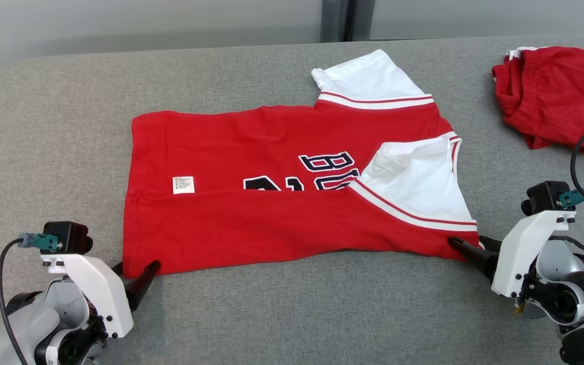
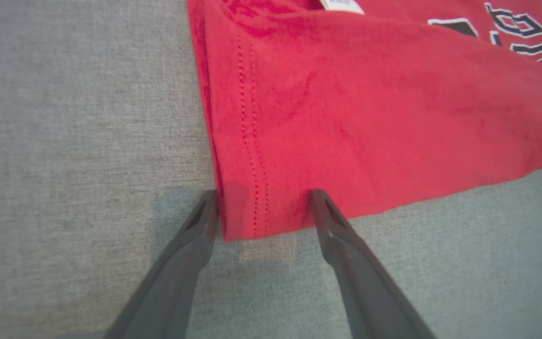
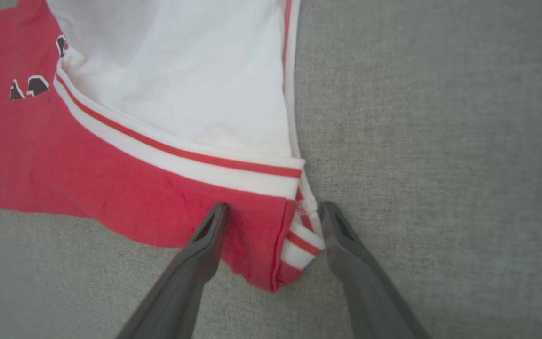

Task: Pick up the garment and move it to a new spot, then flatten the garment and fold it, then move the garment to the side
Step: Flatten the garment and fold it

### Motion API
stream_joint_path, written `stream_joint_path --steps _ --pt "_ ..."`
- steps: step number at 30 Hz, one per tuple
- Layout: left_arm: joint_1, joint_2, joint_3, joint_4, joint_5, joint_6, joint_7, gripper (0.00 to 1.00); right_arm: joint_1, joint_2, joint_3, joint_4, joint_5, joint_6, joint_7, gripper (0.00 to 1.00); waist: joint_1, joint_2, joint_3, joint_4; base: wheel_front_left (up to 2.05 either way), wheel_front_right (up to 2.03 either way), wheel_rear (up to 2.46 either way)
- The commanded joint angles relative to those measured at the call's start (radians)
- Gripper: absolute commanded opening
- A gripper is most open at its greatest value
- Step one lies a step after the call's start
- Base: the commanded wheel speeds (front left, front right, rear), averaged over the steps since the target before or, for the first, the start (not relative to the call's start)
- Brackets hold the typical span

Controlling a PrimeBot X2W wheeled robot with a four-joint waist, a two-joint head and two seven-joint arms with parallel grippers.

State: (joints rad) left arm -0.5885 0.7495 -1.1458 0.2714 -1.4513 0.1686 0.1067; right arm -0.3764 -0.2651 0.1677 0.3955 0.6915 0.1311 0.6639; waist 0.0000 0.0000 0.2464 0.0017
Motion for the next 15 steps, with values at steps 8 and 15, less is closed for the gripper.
stream_joint_path --steps 8,15 --pt "-0.014 -0.006 -0.003 0.012 0.006 -0.024 0.002 0.21 0.012 0.026 -0.018 0.024 -0.04 0.0 0.016 0.14 0.0 0.0 0.002 0.006 0.0 0.0 0.0" --pt "-0.012 -0.003 -0.001 0.016 0.013 -0.035 -0.009 0.0 0.013 0.024 -0.017 0.015 -0.03 0.0 -0.005 0.0 0.0 0.0 -0.007 0.004 0.0 0.0 0.0"
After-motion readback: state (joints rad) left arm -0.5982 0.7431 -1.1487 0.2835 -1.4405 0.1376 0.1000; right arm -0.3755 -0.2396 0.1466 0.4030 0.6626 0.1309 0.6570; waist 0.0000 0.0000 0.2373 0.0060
